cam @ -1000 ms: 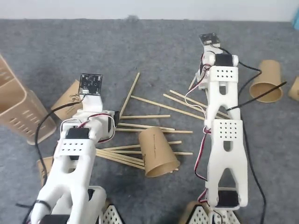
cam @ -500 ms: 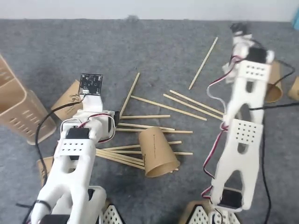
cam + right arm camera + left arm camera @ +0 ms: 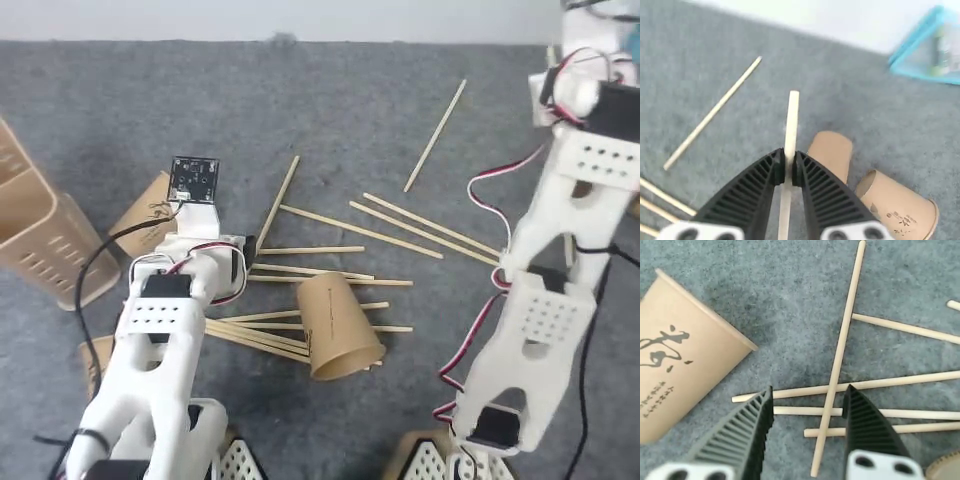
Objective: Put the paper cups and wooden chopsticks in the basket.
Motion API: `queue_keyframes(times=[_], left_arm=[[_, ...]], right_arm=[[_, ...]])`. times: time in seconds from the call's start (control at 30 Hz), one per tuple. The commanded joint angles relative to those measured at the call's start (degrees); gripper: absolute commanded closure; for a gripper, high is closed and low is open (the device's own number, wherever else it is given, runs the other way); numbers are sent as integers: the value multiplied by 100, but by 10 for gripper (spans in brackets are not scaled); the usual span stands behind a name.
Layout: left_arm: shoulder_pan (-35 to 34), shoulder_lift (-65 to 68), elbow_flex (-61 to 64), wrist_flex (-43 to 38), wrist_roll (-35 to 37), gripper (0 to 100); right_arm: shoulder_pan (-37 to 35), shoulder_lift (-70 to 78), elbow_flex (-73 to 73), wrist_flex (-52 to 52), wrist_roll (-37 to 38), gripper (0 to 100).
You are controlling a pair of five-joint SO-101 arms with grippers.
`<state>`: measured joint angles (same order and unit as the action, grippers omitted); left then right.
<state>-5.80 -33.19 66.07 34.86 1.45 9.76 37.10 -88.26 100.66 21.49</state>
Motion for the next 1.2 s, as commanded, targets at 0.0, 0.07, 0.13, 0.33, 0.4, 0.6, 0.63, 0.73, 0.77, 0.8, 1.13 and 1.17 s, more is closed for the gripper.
queue_keyframes(times=[0.0, 0.07, 0.13, 0.33, 0.4, 0.6, 0.63, 0.73, 0.77, 0.8, 1.13, 1.17], left_arm=[[-9, 18, -251, -141, 18, 784], [-9, 18, -251, -141, 18, 784], [-9, 18, -251, -141, 18, 784], [-9, 18, -251, -141, 9, 784], [-9, 18, -251, -141, 9, 784], [-9, 18, -242, -132, 9, 784], [-9, 18, -242, -123, 9, 784], [-18, 18, -242, -123, 9, 785], [-18, 18, -242, -123, 9, 785], [-18, 18, -242, -123, 9, 785], [-9, 18, -242, -132, 9, 785], [-9, 18, -242, -141, 9, 785]], right_arm=[[101, -866, -193, 268, -642, 992], [110, -1174, -123, 268, -993, 992], [110, -1587, 185, 268, -1257, 992], [13, -3495, 2602, 233, -1424, 992], [-127, -4136, 3437, 215, -1424, 992], [-259, -5253, 5723, -655, -1459, 992], [-259, -5341, 6092, -919, -1459, 992], [-356, -5473, 7253, -1833, -1468, 992], [-382, -5499, 7666, -2220, -1468, 991], [-426, -5534, 8070, -2642, -1468, 991], [-523, -5490, 11200, -7820, -1574, 991], [-523, -5490, 11385, -8198, -1741, 991]])
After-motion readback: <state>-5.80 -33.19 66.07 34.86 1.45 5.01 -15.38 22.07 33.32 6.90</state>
